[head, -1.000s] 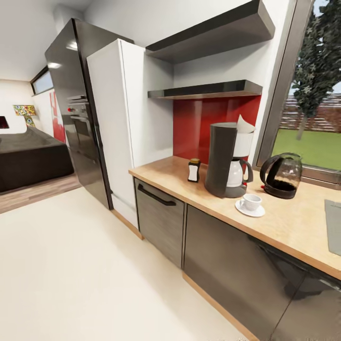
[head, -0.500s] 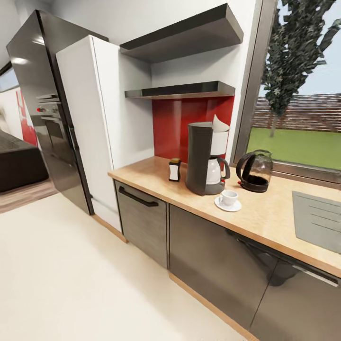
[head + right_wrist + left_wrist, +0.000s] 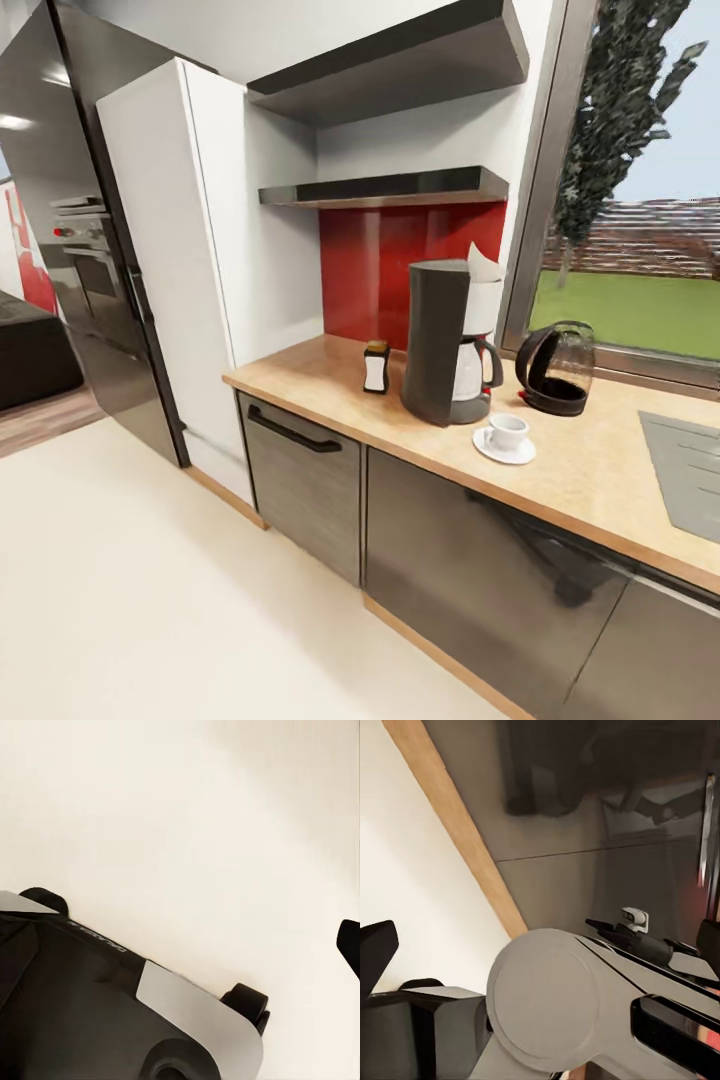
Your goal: Set up a coffee station on the kitchen countertop: keep the coffee maker on the countertop, move the bottle of coffee from the kitchen shelf to the counter next to the coffee maker, place a paper coffee filter on top of the coffee maker, put the saucer next to the coffee maker with the coffee cup on the saucer, and place the electric kettle next to the coffee maker.
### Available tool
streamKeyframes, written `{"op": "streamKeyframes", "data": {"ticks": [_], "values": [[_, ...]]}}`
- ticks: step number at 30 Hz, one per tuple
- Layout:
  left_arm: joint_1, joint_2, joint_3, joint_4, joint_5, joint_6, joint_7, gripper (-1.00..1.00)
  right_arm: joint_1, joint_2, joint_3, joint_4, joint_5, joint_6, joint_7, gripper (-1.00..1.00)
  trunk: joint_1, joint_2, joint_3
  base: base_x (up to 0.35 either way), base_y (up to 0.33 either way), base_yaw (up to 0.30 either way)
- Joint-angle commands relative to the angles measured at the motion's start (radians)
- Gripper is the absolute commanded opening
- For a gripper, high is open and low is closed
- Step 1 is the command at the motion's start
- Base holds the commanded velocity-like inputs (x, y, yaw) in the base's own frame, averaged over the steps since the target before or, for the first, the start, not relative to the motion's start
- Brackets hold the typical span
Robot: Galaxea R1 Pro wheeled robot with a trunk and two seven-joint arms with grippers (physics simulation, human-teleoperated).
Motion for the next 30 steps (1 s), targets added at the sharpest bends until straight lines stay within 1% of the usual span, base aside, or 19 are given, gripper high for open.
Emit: {"op": "streamKeyframes", "data": {"ticks": [1,17,24,30], "values": [[0.0,0.0,0.0,-0.001,0.0,0.002,-0.002,1.0,-0.001,0.0,0.008,0.0,-0.005,-0.006,0.001,1.0,0.0,-0.001,-0.001,0.258,0.228,-0.235],[0.0,0.0,0.0,0.0,0.0,0.003,0.0,1.0,-0.001,0.0,0.008,0.0,-0.005,-0.006,0.001,1.0,0.0,-0.001,-0.001,0.259,0.234,-0.253],[0.0,0.0,0.0,0.0,0.0,0.003,0.0,1.0,-0.001,0.0,0.008,0.0,-0.005,-0.006,0.001,1.0,0.0,-0.001,-0.001,0.251,0.235,-0.067],[0.0,0.0,0.001,0.0,0.0,0.002,0.0,1.0,-0.001,0.0,0.008,0.0,-0.005,-0.006,0.002,1.0,0.0,-0.001,-0.001,0.081,0.08,-0.166]]}}
